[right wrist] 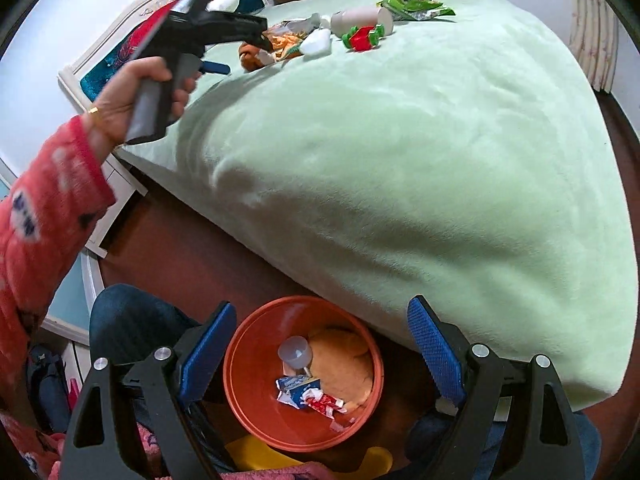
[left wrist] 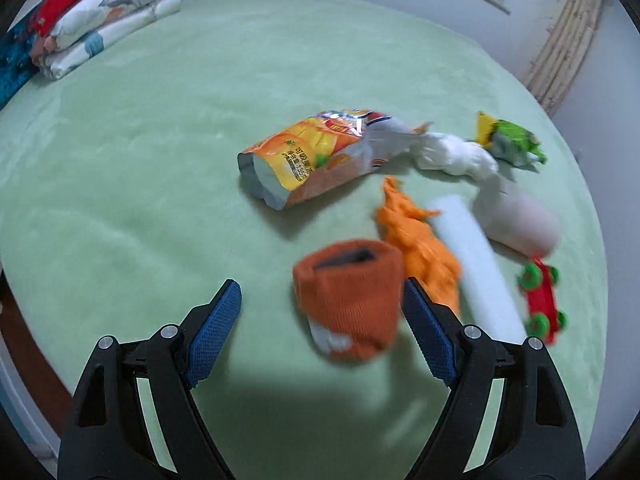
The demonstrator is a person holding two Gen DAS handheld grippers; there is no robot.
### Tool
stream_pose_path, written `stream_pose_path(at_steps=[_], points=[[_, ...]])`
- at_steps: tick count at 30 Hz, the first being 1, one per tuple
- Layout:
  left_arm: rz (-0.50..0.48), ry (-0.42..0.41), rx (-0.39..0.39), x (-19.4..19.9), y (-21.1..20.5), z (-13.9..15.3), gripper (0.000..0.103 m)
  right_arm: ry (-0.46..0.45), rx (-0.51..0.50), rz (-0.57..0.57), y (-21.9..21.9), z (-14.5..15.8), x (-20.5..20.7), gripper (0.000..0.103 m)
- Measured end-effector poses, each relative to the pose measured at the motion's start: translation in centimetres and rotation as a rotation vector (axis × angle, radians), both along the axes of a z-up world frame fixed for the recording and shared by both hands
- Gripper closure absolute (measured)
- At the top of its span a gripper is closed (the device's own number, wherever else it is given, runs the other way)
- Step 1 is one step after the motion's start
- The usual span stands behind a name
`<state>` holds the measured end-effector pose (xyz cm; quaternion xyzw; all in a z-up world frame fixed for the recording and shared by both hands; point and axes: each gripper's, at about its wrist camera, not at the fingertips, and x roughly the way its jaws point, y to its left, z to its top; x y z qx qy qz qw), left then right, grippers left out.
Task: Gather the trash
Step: 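Grasp the orange sock with the left gripper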
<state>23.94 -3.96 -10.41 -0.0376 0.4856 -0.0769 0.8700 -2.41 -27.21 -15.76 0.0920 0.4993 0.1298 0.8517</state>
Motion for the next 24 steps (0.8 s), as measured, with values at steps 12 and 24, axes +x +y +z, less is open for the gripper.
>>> stream_pose_path(at_steps=[12, 24], points=[[-0.014, -0.021, 0.022, -0.7, -0.1, 0.2, 0.075, -0.006, 0.026, -0.002, 0.2, 0.1, 0.4, 0.017], [-0.055, -0.158, -0.111, -7.0, 2.2, 5.2, 0.076, -0.047, 0.011, -0.006, 0.0, 1.5, 0.2, 0.017]])
